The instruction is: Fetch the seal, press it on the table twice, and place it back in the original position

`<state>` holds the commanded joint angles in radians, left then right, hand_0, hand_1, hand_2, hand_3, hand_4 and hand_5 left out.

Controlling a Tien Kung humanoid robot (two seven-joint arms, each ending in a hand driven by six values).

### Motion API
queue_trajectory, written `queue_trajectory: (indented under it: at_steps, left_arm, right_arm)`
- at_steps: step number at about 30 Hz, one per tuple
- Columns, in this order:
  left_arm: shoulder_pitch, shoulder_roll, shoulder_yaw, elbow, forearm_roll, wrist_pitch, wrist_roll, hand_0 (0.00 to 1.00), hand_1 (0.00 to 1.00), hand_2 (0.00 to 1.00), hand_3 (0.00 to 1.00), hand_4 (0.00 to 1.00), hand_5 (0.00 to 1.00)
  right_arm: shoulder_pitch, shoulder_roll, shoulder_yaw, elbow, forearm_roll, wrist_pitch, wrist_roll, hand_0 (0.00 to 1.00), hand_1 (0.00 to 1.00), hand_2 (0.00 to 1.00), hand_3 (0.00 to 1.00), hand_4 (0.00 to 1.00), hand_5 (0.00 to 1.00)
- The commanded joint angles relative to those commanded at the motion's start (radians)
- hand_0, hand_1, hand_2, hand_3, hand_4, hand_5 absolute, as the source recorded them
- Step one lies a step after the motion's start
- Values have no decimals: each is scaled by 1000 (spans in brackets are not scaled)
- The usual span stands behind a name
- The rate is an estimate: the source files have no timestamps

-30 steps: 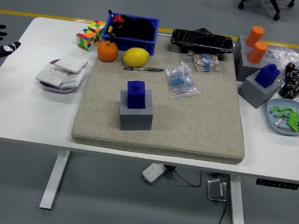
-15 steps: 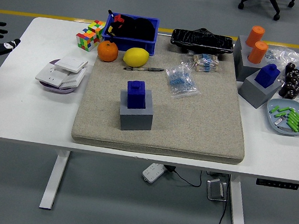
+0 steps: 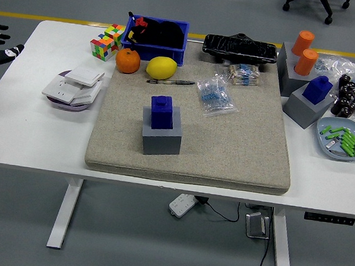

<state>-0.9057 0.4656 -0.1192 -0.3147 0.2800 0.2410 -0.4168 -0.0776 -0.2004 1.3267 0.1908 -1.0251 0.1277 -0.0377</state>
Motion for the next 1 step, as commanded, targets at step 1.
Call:
queue_trajectory:
  at_steps: [1]
  left_arm:
    - [0,0,-1,-1,1,0,0,755,741,719,771,777,226]
  right_arm:
    - [0,0,-1,0,0,0,0,740,688,663,624,734,521]
